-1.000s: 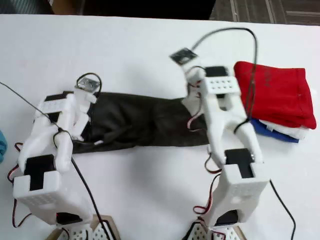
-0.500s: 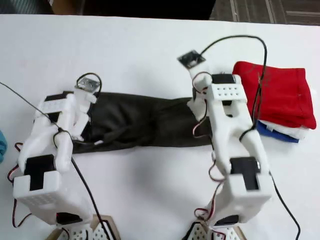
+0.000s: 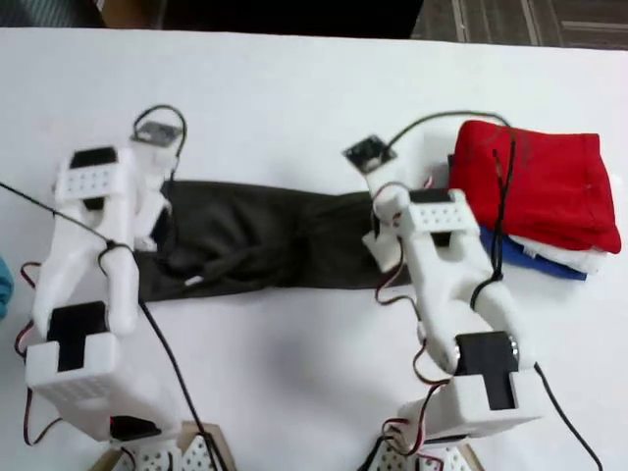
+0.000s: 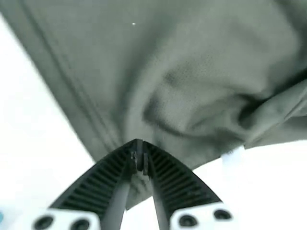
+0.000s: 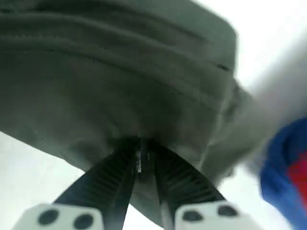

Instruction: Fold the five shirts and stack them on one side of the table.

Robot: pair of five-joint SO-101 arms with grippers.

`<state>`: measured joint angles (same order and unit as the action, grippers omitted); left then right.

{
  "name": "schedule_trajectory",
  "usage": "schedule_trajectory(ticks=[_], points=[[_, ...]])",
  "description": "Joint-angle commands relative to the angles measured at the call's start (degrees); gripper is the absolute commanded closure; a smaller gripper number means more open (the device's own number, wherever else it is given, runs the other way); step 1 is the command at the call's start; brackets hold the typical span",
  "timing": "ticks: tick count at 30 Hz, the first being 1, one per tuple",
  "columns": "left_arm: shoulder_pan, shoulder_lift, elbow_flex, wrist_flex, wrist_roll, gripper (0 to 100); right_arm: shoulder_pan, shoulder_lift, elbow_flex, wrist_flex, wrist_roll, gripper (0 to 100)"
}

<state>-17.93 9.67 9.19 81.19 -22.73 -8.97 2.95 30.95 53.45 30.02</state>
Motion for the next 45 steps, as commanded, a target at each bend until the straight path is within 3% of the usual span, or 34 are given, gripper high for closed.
schedule_trajectory(ticks=[1,5,12,18,28,36,45], points=[[-2.64,-3.16,-5.58,3.69,0.44,97,-0.22,-0.66,3.78,-6.37,0.0,97.6],[-8.53,-2.99,-6.02,1.67,0.53,96,-0.13,0.57,6.77,-11.03,0.0,97.6],[-17.23,0.79,-6.55,-3.6,-0.09,74,-0.13,1.01,6.95,-11.56,0.0,97.6],[-16.09,15.03,-13.76,-2.46,-4.75,76,-0.13,1.01,7.03,-11.56,0.0,97.6],[-16.0,31.38,-49.89,21.1,-8.62,76,-0.13,1.01,7.03,-11.56,0.35,97.6],[-13.71,29.19,-47.34,20.92,-9.85,76,-0.22,1.01,7.03,-11.65,0.35,97.6],[-11.34,32.35,-46.9,15.03,-7.3,76,-0.31,1.01,7.03,-11.65,0.35,97.6]])
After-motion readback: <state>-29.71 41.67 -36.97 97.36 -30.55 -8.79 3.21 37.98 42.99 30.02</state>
